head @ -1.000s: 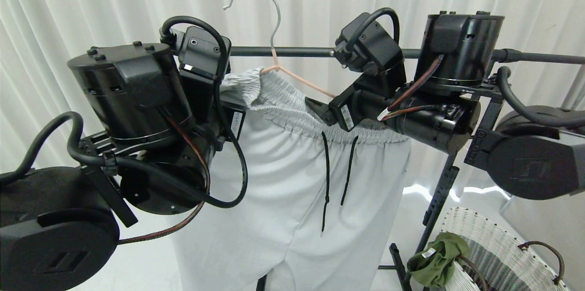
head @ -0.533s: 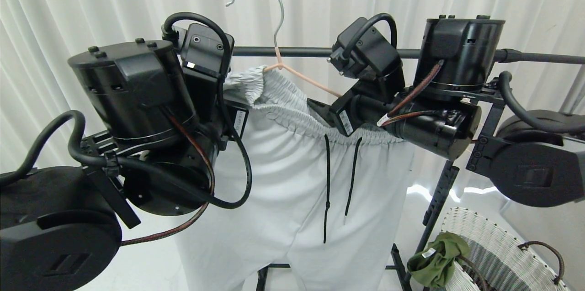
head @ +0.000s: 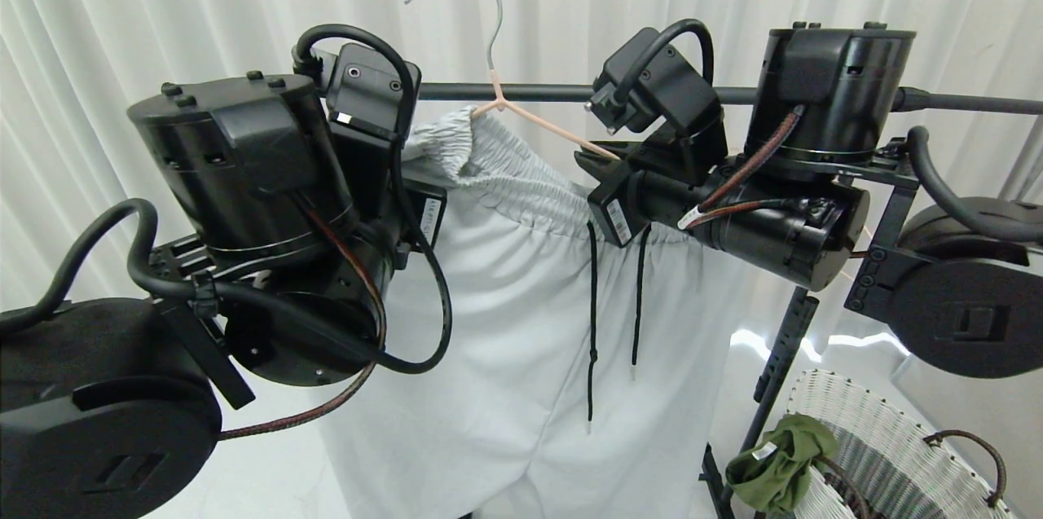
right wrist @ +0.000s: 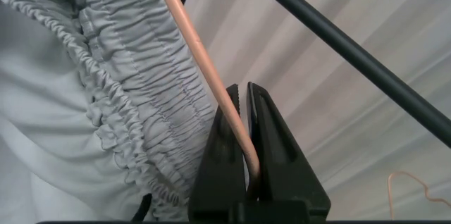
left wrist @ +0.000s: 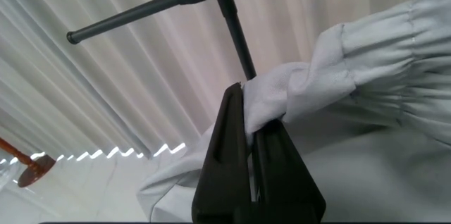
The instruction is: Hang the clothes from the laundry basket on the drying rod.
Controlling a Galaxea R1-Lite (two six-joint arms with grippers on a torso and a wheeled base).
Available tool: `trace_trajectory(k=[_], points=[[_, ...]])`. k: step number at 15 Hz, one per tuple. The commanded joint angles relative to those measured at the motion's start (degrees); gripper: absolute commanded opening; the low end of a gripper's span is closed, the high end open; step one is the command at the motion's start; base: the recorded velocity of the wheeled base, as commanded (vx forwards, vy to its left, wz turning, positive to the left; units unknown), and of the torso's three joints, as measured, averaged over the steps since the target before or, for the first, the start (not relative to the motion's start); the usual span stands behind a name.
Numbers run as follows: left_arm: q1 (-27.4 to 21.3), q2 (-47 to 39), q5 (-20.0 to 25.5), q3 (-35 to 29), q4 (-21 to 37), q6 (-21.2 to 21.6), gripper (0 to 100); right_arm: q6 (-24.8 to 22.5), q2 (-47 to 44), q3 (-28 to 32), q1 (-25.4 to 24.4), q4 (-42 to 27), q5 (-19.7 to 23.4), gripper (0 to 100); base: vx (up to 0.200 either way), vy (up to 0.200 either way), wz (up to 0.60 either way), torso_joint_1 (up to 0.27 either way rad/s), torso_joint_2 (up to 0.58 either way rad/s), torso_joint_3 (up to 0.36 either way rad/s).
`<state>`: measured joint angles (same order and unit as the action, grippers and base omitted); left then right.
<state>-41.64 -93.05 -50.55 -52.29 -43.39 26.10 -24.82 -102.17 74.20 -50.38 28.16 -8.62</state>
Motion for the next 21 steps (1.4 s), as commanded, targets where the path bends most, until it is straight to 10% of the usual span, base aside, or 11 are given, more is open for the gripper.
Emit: trace_trajectory(k=[1,3,4,16,21], points=[[0.0,-0.3,0.1,0.2,0.1,0.0,0,0.1,0.2,0.1,0.0,0.1,0.0,0,0.0,0.0,0.0,0.0,0.0,0.0],[0.0,0.0,0.9,0.9,-0.1,-0.1,0,0.1,0.2,-0.1,-0.1,1.0,0.0,0,0.0,0.0,0.0,0.0,0.0,0.0],[0.0,0.1,3.1,1.2,-1.0,0.0,100,-0.1,0.2,-0.4,0.0,2.4,0.0,0,0.0,0.0,0.0,0.0,0.0,0.0],[1.9,7.9,10.6,17.1,-15.0,-0.4,100,-0.1,6.5,-10.2,7.5,8.4,0.1,0,0.0,0.0,0.0,0.0,0.0,0.0],[14.6,6.5,20.9,25.2,-14.7,-4.8,100,-0.1,10.1,-15.8,7.5,11.8,0.5,0,0.0,0.0,0.0,0.0,0.0,0.0]])
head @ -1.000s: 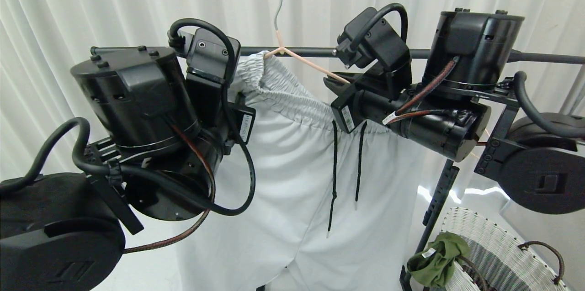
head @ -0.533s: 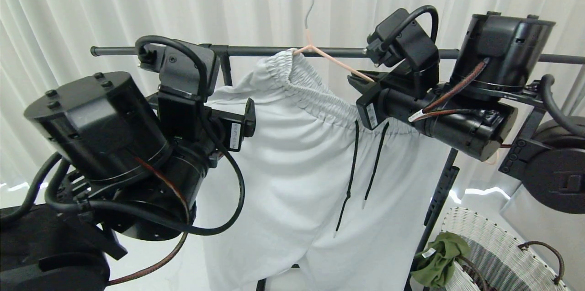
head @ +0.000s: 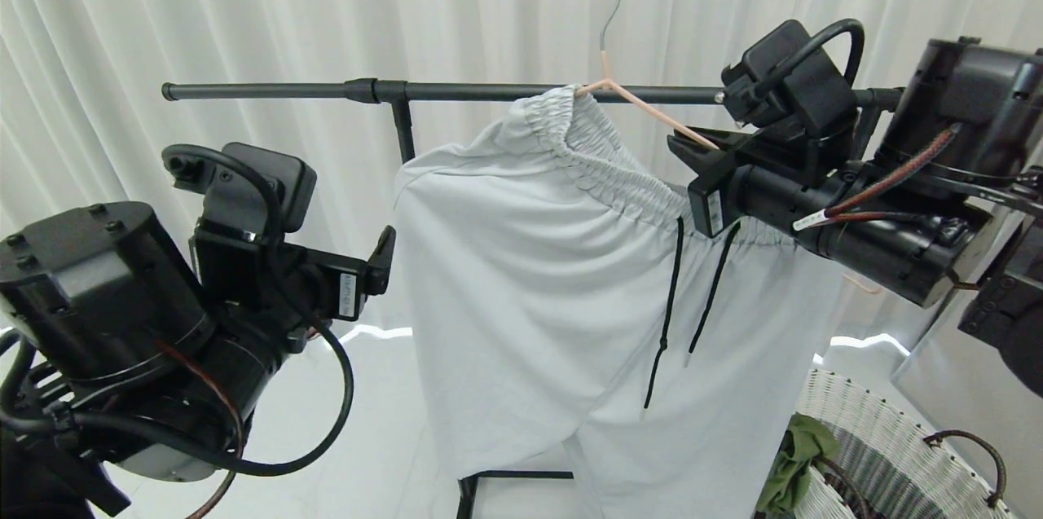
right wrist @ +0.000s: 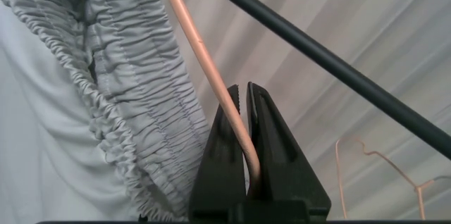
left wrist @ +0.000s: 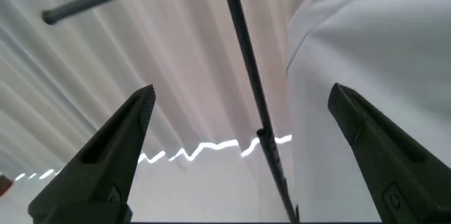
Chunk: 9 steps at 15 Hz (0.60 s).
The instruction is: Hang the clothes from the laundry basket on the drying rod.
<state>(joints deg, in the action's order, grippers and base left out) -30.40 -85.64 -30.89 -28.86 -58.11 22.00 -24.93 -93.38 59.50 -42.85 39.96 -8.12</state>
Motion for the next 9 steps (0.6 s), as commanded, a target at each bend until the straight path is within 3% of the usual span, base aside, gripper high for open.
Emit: trace_trajectory(k=[1,3,6,9], points=[[6.4,-1.8,7.5,3.1,0.0,-0.9,100,-0.1,1.8,-2.3,-0.2,1.3,0.1,0,0.0,0.0,0.0,0.0,0.0,0.0],[10.6,-3.8,17.1,4.8,0.0,-0.9,100,0.0,3.0,-3.3,-0.4,1.9,0.6,0,0.0,0.0,0.0,0.0,0.0,0.0],[14.5,-10.9,20.5,4.4,-1.0,-1.2,100,0.1,3.7,-5.2,-0.6,2.8,2.6,0,0.0,0.0,0.0,0.0,0.0,0.0],[16.3,-12.6,30.2,6.4,-5.7,-0.9,100,0.0,4.3,-5.8,-1.2,4.6,3.2,0,0.0,0.0,0.0,0.0,0.0,0.0]])
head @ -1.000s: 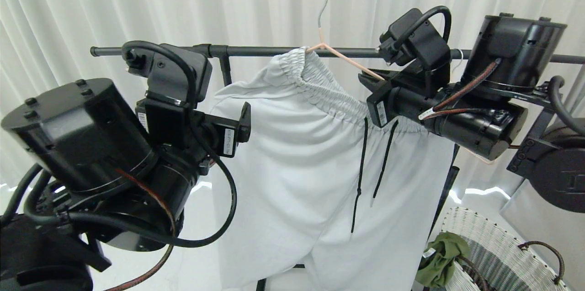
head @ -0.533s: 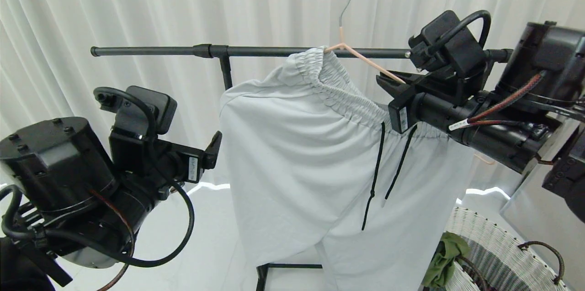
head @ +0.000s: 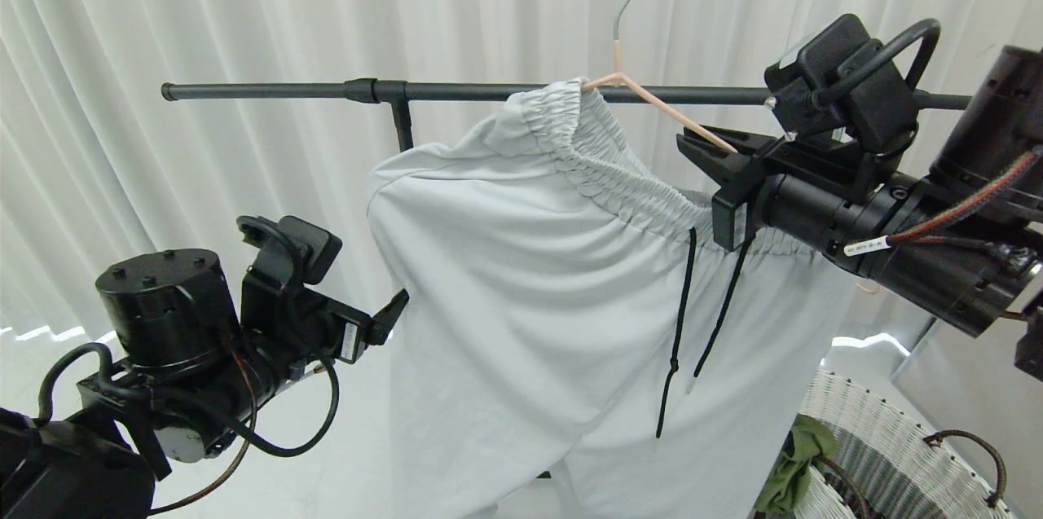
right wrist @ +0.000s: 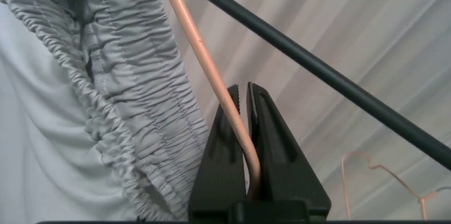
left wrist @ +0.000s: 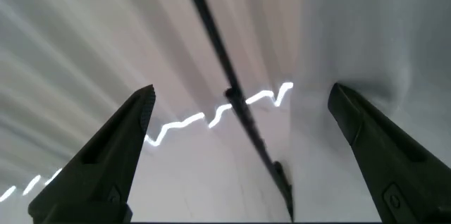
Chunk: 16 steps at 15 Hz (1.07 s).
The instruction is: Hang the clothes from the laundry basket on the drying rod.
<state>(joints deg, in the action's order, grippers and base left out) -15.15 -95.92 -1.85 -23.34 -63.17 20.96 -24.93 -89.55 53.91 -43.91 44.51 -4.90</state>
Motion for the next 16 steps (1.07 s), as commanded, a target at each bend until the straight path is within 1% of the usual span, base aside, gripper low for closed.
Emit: trace_trajectory(k=[1,5,7,9,11,13,15,16], points=[[1.2,-2.2,2.5,1.3,-0.9,0.5,100,0.0,0.6,-0.2,-0.1,0.1,0.0,0,0.0,0.0,0.0,0.0,0.0,0.0],[1.9,-1.0,3.6,4.8,-1.2,0.1,100,0.1,0.8,-0.7,-0.1,0.1,0.0,0,0.0,0.0,0.0,0.0,0.0,0.0],[3.3,-0.5,7.7,7.6,-4.2,0.5,100,0.1,1.2,-0.7,0.0,0.1,0.0,0,0.0,0.0,0.0,0.0,0.0,0.0],[3.3,-0.5,9.0,8.5,-6.1,0.4,100,0.1,1.2,-1.0,-0.1,0.1,0.1,0,0.0,0.0,0.0,0.0,0.0,0.0],[3.3,-0.6,11.1,9.1,-6.2,0.5,100,0.1,1.2,-1.0,-0.1,0.1,1.0,0,0.0,0.0,0.0,0.0,0.0,0.0],[3.3,-0.2,12.8,11.0,-6.3,0.7,100,0.1,1.3,-1.0,0.0,0.1,1.0,0,0.0,0.0,0.0,0.0,0.0,0.0],[3.6,1.3,13.1,13.4,-6.3,1.1,100,0.1,1.7,-1.0,0.1,0.1,1.0,0,0.0,0.0,0.0,0.0,0.0,0.0],[3.6,2.0,13.1,13.4,-6.3,1.1,100,0.1,1.8,-1.3,0.1,0.1,1.0,0,0.0,0.0,0.0,0.0,0.0,0.0]])
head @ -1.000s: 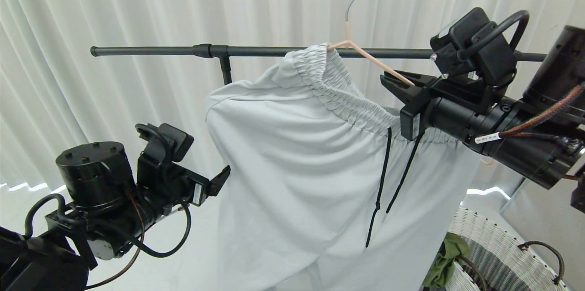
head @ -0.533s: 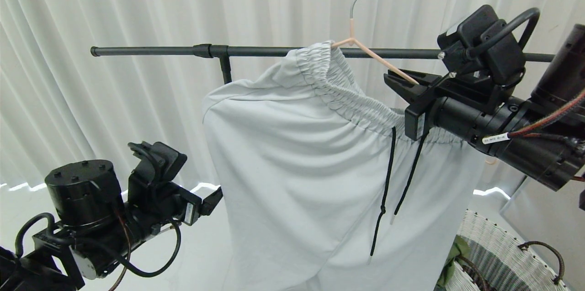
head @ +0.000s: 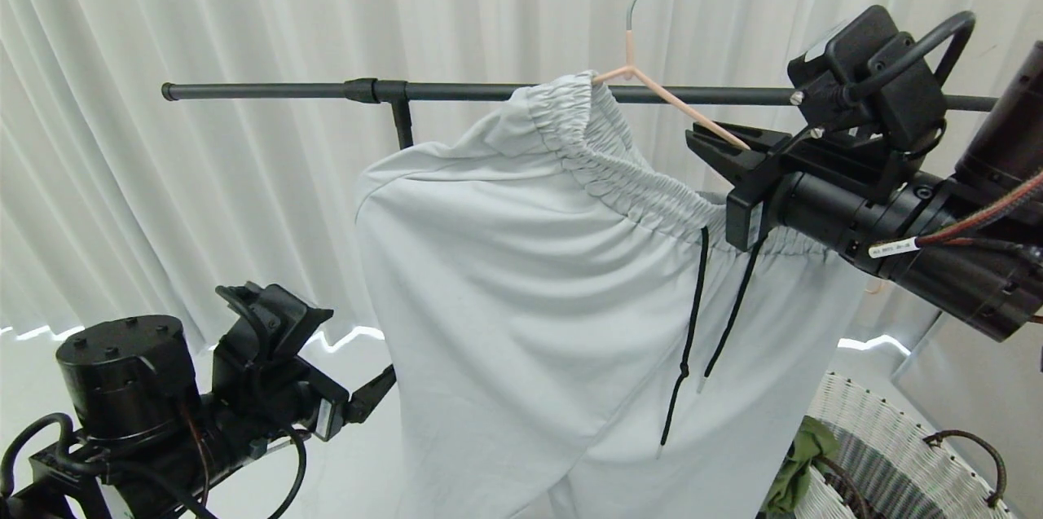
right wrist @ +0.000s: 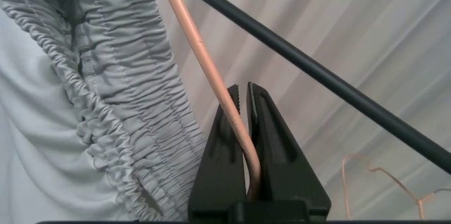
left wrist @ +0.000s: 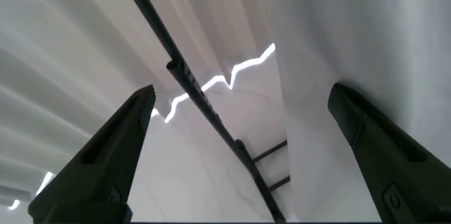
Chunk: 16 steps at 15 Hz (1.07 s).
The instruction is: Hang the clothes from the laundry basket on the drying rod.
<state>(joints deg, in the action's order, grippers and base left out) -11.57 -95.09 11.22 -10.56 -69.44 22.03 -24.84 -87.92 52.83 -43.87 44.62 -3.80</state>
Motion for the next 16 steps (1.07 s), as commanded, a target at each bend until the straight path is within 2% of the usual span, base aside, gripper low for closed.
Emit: trace_trajectory(k=[1,3,6,7,14,16], points=[[-0.1,1.1,0.1,0.3,0.0,0.0,100,0.0,0.3,-0.4,-0.2,0.0,0.0,0,0.0,0.0,0.0,0.0,0.0,0.0],[-1.0,0.2,0.3,-1.1,0.1,-0.1,100,0.0,0.5,-0.9,-0.9,0.0,0.0,0,0.0,0.0,0.0,0.0,0.0,0.0],[-1.4,-1.2,3.3,-1.7,0.1,-0.1,100,0.0,0.8,-1.2,-1.1,0.0,0.0,0,0.0,0.0,0.0,0.0,0.0,0.0],[-1.4,-1.8,3.5,-1.9,0.1,-0.1,0,0.0,1.0,-1.2,-1.3,0.0,-0.1,0,0.0,0.0,0.0,0.0,0.0,0.0],[-1.2,-3.3,3.4,-3.5,0.0,-0.1,0,0.1,1.6,-1.9,-1.2,0.0,-0.2,0,0.0,0.0,0.0,0.0,0.0,0.0],[1.0,-3.4,3.2,-3.5,0.0,-0.3,0,0.1,2.0,-1.9,-1.2,0.0,-0.2,0,0.0,0.0,0.0,0.0,0.0,0.0]])
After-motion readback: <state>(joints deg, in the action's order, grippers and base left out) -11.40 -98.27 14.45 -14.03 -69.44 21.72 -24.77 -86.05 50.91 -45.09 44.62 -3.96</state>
